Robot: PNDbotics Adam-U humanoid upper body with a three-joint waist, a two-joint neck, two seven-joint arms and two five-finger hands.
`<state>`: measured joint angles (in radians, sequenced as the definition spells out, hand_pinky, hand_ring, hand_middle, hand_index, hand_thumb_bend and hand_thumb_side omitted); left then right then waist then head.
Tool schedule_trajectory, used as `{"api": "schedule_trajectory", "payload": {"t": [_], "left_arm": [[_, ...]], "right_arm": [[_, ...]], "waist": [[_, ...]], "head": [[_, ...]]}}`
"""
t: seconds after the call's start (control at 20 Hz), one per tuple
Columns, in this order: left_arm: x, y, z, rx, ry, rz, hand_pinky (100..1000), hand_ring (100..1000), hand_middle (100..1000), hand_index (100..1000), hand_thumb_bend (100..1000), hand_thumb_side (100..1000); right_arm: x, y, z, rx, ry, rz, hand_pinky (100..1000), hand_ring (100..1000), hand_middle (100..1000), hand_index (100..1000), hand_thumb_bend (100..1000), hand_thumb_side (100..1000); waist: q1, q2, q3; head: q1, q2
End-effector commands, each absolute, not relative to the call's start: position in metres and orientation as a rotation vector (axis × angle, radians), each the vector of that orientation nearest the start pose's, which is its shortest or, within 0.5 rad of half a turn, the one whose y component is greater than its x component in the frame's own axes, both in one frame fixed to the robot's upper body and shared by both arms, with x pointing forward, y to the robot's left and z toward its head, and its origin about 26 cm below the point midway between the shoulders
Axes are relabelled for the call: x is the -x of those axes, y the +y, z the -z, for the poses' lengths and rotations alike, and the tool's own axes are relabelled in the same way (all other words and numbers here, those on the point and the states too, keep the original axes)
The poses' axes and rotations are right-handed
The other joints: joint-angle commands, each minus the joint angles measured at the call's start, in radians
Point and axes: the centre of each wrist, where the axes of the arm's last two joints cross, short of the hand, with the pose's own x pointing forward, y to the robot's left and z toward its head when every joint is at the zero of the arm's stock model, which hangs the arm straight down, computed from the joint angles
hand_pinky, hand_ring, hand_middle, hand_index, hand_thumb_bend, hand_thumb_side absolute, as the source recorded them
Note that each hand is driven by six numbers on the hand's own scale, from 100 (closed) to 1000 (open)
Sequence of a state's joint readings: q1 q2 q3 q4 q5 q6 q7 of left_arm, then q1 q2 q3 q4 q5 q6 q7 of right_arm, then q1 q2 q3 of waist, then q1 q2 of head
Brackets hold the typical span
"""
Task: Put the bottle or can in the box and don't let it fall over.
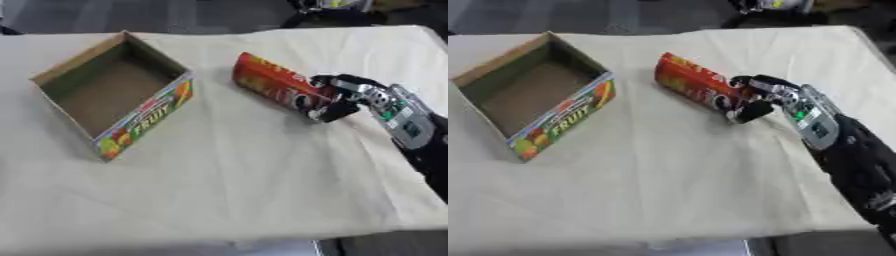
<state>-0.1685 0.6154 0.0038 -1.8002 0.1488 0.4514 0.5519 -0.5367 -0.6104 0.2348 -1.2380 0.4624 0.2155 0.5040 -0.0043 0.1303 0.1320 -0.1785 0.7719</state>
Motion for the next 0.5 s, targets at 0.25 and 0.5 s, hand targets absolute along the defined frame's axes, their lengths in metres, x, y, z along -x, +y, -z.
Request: {"api": "schedule_trajectory", "payload": {"t": [0.25, 0.5], "left_arm": [[-0.3035, 0.3458, -0.1688, -0.823, -1.609, -0.049, 460, 868, 933, 712, 311, 668], [-0.3035, 0.3458, -0.1688, -0.816, -1.609, -0.047, 459, 868, 933, 712, 309, 668]], "right_arm": [[-0.3944, -0.3433, -0.0832, 0.495, -0.941, -1.189, 459, 982, 869, 833, 100, 100], [-0.3944, -0.3413, -0.0834, 0.497, -0.964, -1.169, 420, 968, 830, 793, 100, 100]], "waist": [[0.013, 0.003, 0.003], [0.013, 0.002, 0.002]], "head": [[-0.002, -0.002], [-0.003, -0.002]]}}
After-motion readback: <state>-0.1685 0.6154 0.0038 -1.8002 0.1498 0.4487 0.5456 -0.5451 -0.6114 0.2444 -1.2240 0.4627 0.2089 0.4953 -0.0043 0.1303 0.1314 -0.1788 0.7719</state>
